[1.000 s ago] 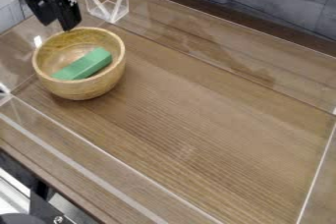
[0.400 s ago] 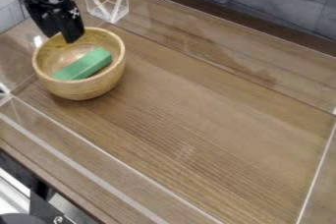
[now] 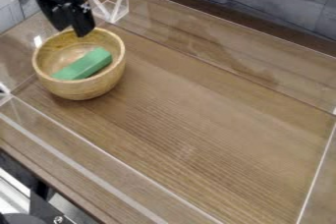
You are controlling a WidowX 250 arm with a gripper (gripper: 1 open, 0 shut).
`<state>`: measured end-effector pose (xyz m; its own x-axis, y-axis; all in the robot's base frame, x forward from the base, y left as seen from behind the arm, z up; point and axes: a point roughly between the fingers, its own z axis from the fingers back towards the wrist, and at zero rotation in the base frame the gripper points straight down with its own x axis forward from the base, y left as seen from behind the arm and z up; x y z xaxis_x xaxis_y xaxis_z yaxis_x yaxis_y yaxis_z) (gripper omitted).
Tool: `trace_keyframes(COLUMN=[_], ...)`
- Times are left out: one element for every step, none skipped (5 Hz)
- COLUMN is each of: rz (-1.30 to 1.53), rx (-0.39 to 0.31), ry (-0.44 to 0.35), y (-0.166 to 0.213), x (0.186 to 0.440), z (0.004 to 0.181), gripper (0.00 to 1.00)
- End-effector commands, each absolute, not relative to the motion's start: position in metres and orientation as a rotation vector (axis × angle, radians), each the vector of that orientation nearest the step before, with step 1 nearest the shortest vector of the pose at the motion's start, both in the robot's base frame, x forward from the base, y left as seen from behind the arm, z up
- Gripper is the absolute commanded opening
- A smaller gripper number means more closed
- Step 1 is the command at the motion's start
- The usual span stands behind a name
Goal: Put green object into wooden bowl
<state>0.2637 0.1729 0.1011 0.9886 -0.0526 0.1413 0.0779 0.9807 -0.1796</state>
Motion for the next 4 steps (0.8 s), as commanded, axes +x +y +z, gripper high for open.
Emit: trace_keyframes(rz=[-0.059,-0.046,-0.039,-0.032], rx=[-0.146,-0.143,-0.143,-0.147], ry=[-0.190,-0.189,-0.186,-0.179], y=[0.169,0.161,0.169,0.179], x=[0.273,0.273,0.273,0.273], z=[0.126,0.132,0.136,0.137], gripper=[1.00,1.00,1.00,1.00])
